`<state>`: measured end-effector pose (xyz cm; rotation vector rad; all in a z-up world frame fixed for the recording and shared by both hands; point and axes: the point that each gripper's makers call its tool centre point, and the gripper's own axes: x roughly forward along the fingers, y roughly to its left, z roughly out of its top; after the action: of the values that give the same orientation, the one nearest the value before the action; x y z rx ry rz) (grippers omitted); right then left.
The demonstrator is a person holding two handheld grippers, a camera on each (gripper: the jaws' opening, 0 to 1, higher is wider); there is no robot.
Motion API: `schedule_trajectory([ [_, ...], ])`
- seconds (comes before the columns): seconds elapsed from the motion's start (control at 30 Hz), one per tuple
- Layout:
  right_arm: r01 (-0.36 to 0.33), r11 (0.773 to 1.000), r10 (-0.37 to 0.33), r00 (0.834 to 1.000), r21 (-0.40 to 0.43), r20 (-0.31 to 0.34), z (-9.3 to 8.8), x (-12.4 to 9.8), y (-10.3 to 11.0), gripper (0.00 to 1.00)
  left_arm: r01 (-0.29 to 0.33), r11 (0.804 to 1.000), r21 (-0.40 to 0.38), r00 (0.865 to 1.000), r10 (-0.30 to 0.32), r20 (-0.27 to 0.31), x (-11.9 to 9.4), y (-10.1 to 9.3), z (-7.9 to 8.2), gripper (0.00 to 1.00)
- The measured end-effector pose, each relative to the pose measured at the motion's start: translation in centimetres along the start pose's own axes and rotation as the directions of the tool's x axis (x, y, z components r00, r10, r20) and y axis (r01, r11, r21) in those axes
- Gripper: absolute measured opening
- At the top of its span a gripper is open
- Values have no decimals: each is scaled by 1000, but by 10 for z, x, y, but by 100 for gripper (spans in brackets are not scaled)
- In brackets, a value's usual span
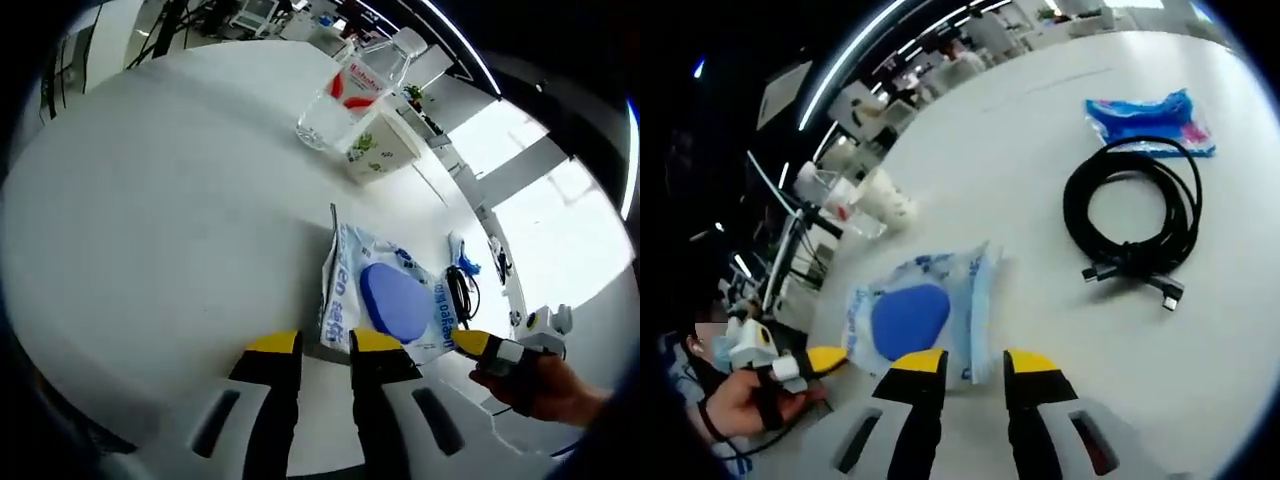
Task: Arrange the tabletop items into an orderly group along one side of the table until the central work area is clear of visible clutter.
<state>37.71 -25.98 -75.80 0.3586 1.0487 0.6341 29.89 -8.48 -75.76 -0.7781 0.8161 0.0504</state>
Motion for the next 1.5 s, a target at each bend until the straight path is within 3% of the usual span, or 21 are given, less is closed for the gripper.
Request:
schedule_trajectory([
  [0.33, -24, 1000, 23, 1000, -15, -18, -2, 5, 9, 17, -2, 1000, 11, 1000, 2, -6, 1, -1, -1, 8],
  [0.43, -29, 999, 30, 1000, -29, 3, 6, 4, 10, 3, 6, 1000, 14, 1000, -6, -2, 1, -3, 1, 0],
  [0.5, -44, 999, 45, 999, -20, 20, 11, 2, 13, 1, 5, 1000, 11, 1000, -5, 0, 4, -6, 5, 0],
  [0.83, -71, 995, 80, 988, -73, 134, 61, -24, 4, 0, 73, 995, 68, 997, -72, -6, 21, -45, 19, 0],
  [1.2, -12, 986, 39, 986, -165, 160, 85, -52, -21, 0, 121, 987, 104, 992, -117, -44, 51, -87, 22, 0],
  [1.5, 11, 987, 16, 986, -162, 167, 101, -50, -38, 0, 119, 989, 92, 992, -116, -39, 76, -103, 36, 0],
])
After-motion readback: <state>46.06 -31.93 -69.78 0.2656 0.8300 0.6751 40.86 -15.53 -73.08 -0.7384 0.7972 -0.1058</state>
